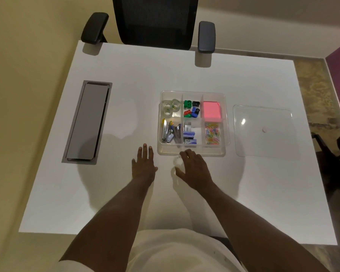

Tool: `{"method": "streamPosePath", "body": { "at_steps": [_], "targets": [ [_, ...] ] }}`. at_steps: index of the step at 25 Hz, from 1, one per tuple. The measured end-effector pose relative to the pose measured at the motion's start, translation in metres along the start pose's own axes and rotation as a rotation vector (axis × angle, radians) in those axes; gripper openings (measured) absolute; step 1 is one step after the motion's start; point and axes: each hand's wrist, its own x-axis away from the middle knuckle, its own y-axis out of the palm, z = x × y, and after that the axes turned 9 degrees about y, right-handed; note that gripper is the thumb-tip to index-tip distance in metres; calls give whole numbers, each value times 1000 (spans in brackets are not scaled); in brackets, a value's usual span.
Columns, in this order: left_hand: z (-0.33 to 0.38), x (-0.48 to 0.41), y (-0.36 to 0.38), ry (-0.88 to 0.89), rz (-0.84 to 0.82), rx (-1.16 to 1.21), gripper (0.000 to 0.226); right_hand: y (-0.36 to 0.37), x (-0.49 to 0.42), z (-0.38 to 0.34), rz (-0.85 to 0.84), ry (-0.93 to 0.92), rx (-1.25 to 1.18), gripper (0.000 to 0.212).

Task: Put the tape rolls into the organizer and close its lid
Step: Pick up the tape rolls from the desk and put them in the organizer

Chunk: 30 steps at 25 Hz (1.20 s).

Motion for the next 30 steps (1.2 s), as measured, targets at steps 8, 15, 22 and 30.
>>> {"method": "streamPosePath", "body": {
  "at_steps": [8,15,22,30],
  "targets": [
    [1,1,2,-5,32,-26,92,-48,-114,-22,178,41,-11,54],
    [0,1,4,-10,37,-27,96,-60,-195,-23,152,170,144,44],
    [0,-2,8,-32,45,-12,99,-50,-231,-32,59,223,383,54],
    [1,-3,7,-27,37,15,99,-46,-238,-37,-17,282,418,49]
  ]
}}
